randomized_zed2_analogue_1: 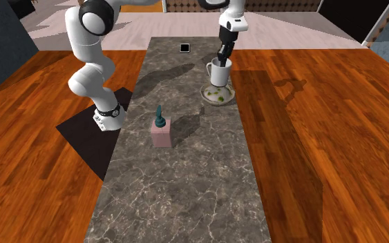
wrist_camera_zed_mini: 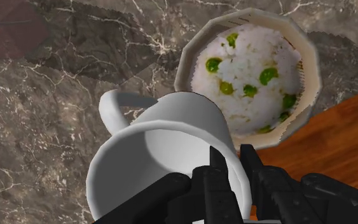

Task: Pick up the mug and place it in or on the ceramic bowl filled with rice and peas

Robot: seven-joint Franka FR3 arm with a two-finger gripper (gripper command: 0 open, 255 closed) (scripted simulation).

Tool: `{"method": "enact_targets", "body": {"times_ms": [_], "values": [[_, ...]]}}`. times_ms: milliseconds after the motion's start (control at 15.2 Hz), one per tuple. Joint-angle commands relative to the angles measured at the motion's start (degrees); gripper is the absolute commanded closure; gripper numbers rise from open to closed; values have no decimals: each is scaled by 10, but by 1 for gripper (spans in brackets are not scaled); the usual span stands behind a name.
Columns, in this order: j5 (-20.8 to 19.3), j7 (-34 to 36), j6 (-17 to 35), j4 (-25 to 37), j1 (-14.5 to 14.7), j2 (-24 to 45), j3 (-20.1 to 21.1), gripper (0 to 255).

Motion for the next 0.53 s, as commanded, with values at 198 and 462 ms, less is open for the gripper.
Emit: {"method": "enact_targets", "body": {"times_ms": [198,462], "values": [[-3,61,-11,6,39,0,23,255],[-1,71,12,-22,42,-4,25,255]]}}
